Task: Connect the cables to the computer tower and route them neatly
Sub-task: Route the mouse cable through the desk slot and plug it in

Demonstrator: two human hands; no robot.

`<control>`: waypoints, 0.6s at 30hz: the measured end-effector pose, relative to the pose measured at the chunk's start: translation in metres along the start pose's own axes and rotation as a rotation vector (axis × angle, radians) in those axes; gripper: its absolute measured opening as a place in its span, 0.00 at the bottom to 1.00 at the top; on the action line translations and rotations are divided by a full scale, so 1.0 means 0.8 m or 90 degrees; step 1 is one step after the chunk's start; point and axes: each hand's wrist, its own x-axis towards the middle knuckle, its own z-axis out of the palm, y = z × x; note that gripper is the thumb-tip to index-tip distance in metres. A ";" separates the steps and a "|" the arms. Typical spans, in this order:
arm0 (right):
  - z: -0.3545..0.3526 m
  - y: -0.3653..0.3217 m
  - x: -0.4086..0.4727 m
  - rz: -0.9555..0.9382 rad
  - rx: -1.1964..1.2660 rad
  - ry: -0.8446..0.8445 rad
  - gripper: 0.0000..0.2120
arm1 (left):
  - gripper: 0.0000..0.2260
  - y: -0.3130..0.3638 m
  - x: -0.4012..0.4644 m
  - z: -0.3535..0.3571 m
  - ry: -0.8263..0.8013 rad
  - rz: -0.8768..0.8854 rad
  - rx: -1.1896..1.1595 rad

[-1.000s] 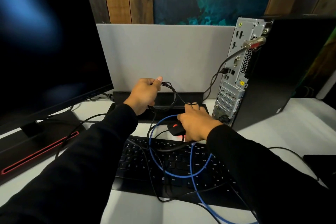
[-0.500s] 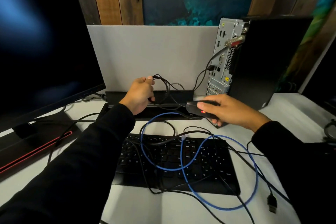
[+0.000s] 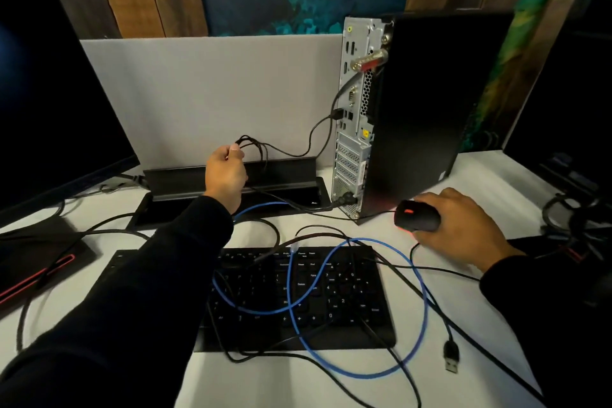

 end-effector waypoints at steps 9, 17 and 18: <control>0.028 -0.027 0.003 -0.050 0.137 0.012 0.28 | 0.12 -0.018 -0.003 0.038 -0.058 -0.007 0.026; 0.032 -0.016 0.003 -0.100 0.171 -0.078 0.29 | 0.12 -0.030 -0.006 0.048 -0.122 -0.116 0.026; 0.031 -0.015 0.003 -0.109 0.149 -0.105 0.32 | 0.12 -0.030 -0.007 0.048 -0.126 -0.123 0.033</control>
